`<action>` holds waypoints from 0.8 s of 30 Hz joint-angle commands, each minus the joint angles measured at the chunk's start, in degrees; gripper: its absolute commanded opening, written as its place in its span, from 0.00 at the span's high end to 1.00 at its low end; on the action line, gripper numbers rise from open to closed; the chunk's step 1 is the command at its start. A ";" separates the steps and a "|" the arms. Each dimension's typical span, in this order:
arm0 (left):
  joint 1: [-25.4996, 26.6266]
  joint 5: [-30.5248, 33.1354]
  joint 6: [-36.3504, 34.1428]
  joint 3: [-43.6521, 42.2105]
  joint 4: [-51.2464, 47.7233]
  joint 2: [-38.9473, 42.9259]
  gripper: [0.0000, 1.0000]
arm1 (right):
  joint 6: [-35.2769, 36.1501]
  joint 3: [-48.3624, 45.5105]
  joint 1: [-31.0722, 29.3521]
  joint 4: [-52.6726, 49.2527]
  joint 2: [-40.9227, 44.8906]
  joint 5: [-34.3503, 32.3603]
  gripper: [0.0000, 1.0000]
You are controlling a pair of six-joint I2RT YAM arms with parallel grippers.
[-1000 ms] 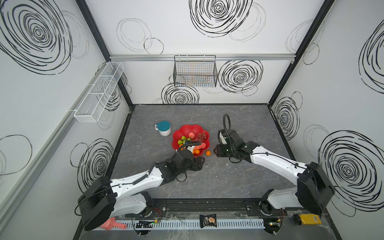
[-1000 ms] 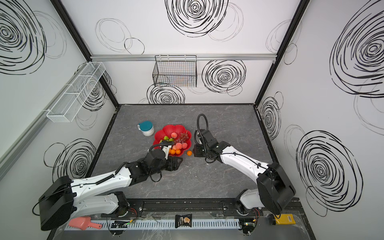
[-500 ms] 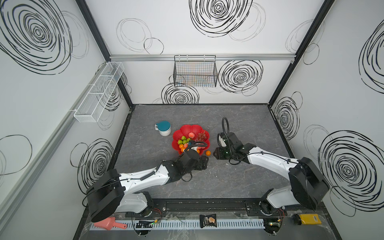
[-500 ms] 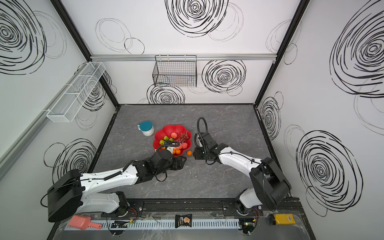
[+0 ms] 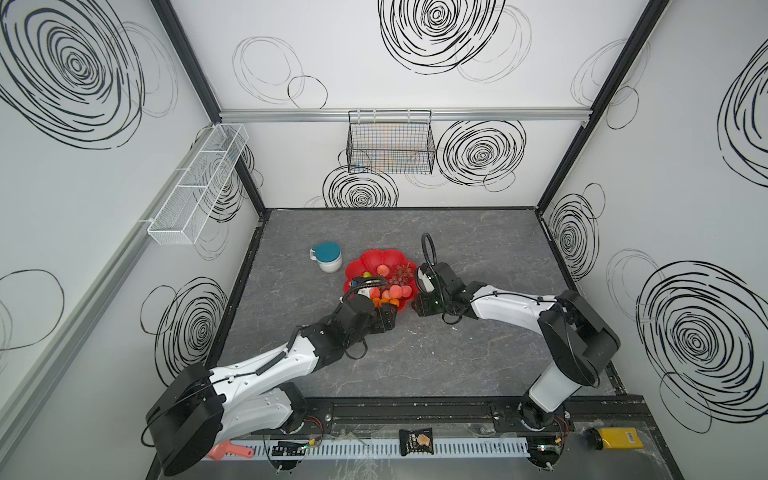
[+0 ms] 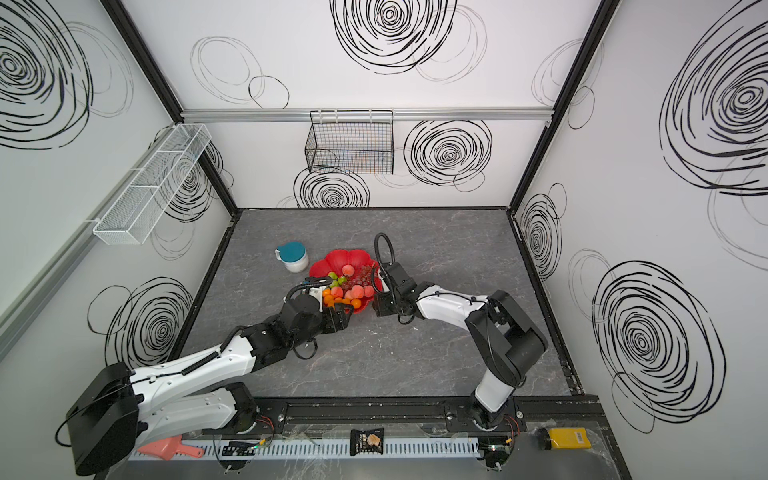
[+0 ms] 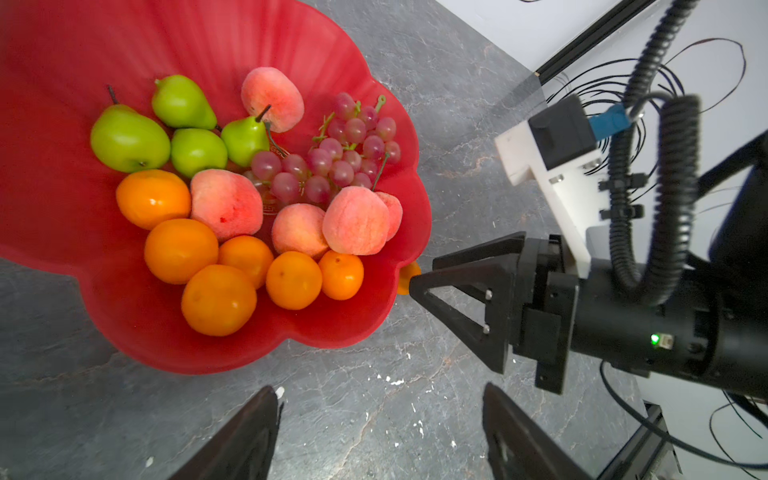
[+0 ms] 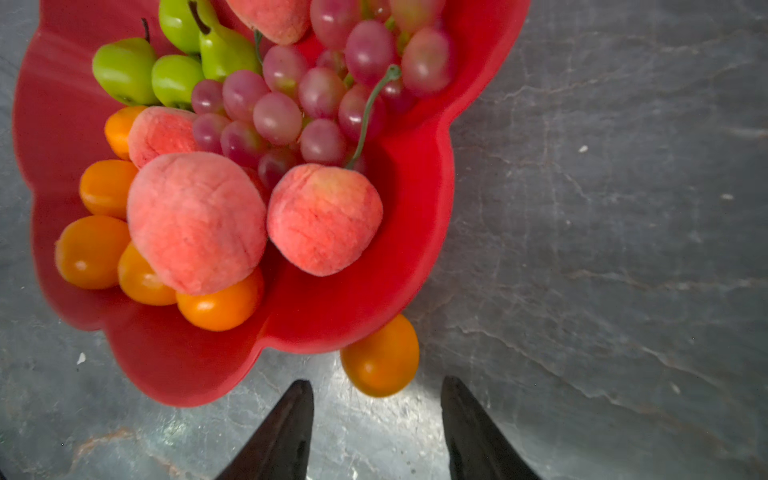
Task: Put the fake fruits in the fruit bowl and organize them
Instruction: 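Raise the right gripper and lower it onto the last orange on the table, then close the right gripper on the orange and lift it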
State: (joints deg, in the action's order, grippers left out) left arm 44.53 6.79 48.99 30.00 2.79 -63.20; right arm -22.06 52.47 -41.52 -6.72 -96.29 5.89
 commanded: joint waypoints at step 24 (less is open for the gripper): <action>-3.32 -1.94 0.31 -2.87 -1.86 4.27 0.19 | 2.03 5.46 -0.12 0.91 -7.76 0.49 0.54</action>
State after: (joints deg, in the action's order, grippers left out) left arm 41.85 5.10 48.99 27.64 0.54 -59.92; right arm -20.43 56.53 -41.50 -6.55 -103.35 5.96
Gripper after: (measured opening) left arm 0.812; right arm 0.469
